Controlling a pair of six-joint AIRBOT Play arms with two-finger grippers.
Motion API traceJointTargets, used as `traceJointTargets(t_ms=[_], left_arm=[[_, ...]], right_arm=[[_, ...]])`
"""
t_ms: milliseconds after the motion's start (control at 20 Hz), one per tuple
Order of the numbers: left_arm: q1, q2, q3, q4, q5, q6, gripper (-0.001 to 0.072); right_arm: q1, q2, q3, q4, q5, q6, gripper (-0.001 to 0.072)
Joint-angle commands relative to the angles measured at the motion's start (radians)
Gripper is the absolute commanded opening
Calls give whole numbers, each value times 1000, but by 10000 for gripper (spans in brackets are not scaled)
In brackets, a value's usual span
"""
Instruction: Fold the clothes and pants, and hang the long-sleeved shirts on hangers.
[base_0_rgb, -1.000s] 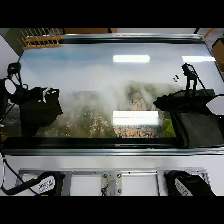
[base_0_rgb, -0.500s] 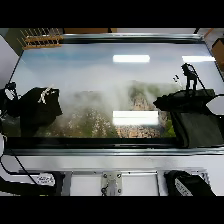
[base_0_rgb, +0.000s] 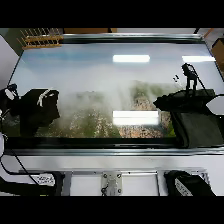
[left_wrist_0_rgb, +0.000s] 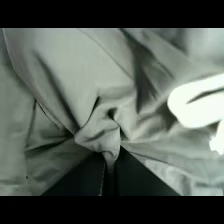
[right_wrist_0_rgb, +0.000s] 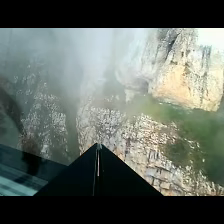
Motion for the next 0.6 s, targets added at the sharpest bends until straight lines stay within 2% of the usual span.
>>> traceJointTargets(t_ms=[0,200,300,400,550], left_arm=[[-87,142,1,-165,1,72,4],[-391,329,1,-198,-116,87,4],[-584,377,1,-198,-125,72,4],[-790,386,1,-196,-75,3,4],[-1044,331,1,-196,75,-102,4]], right_arm=[[1,0,1,0,0,0,18],[1,0,1,0,0,0,18],[1,0,1,0,0,0,18],[1,0,1,1,0,0,18],[0,0,1,10,0,0,18]])
